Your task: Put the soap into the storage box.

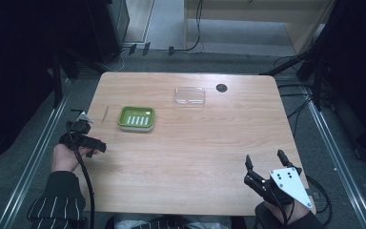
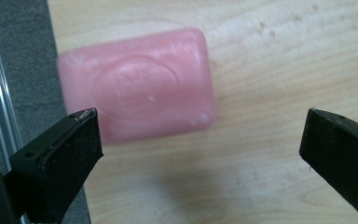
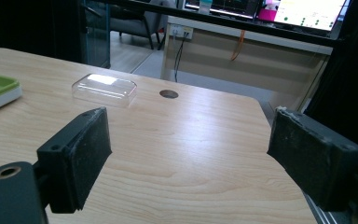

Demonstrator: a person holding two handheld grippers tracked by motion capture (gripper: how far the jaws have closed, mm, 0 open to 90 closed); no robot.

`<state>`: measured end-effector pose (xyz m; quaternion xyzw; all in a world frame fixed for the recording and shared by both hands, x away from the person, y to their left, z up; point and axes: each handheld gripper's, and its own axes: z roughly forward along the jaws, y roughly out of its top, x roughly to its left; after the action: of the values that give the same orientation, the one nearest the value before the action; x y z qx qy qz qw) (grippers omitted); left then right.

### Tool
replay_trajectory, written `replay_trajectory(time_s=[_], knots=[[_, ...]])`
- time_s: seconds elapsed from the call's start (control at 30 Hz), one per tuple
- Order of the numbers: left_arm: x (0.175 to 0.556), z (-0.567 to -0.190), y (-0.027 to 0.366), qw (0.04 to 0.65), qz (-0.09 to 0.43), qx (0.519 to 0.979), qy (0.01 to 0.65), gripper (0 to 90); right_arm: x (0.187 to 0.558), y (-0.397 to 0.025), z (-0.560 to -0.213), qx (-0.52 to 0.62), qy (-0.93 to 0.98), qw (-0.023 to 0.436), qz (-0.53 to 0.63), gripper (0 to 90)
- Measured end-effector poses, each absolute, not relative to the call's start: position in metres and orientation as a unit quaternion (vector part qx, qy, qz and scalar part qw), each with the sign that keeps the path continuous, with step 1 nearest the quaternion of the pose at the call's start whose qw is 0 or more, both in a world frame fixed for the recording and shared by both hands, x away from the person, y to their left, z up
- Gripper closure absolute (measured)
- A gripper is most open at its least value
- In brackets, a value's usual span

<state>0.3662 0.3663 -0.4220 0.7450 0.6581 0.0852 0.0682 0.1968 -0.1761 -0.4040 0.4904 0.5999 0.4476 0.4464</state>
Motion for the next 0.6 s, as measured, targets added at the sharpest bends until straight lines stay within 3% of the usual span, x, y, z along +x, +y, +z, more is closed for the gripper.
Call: replay_trajectory(time_s=[0.6], knots=[[0.391, -0.435, 0.397, 0.073, 0.068, 0.725, 0.681, 0.0, 0.197, -0.175, -0.404, 0.49, 0.6, 0.448, 0.447, 12.8]])
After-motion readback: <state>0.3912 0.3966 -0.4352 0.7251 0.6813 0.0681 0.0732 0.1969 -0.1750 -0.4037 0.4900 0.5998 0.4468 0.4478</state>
